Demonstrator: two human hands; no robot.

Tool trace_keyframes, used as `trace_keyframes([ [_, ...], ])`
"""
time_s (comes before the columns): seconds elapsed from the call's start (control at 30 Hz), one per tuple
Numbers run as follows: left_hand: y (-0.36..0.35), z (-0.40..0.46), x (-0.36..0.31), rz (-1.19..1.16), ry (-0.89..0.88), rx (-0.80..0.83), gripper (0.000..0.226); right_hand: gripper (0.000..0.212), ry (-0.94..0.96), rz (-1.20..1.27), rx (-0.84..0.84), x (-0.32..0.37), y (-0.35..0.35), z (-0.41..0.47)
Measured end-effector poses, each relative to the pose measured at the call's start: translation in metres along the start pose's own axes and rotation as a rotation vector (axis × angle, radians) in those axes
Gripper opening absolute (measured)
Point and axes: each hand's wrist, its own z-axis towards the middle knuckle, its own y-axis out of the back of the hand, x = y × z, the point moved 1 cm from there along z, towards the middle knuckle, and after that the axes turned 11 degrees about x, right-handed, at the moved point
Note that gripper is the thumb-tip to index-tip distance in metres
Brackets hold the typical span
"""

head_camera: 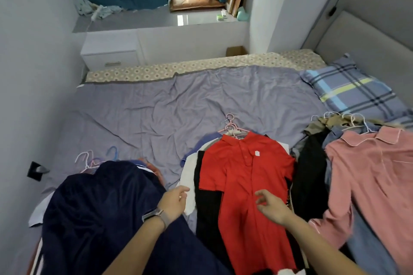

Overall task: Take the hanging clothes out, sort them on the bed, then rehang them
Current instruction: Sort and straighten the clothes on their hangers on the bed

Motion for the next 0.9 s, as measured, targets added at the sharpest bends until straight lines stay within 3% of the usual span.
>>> trace_keyframes([
  [0.13, -0.052, 0.045, -0.083, -0.082, -0.036, -0.14, 0.026, 0.034, -0.04, 0.042, -0.022, -0.076, 0.07, 0.04],
  [0.37, -0.14, 0.121, -0.16, -0.073, -0.042, -0.18, 0.035, 0.04, -0.051, -0.035, 0.035, -0.162, 0.156, 0.132],
  [0.77, -0.164, 0.19, -0.151, -0.189, 0.144, -0.353, 0.033, 0.075, -0.013, -0.176, -0.018, -0.185, 0.193, 0.303],
  [0.9, -0.174, 0.189, -0.138, -0.22, 0.194, -0.349, 0.033, 0.075, 0.032, -0.152, -0.079, -0.172, 0.208, 0.345],
])
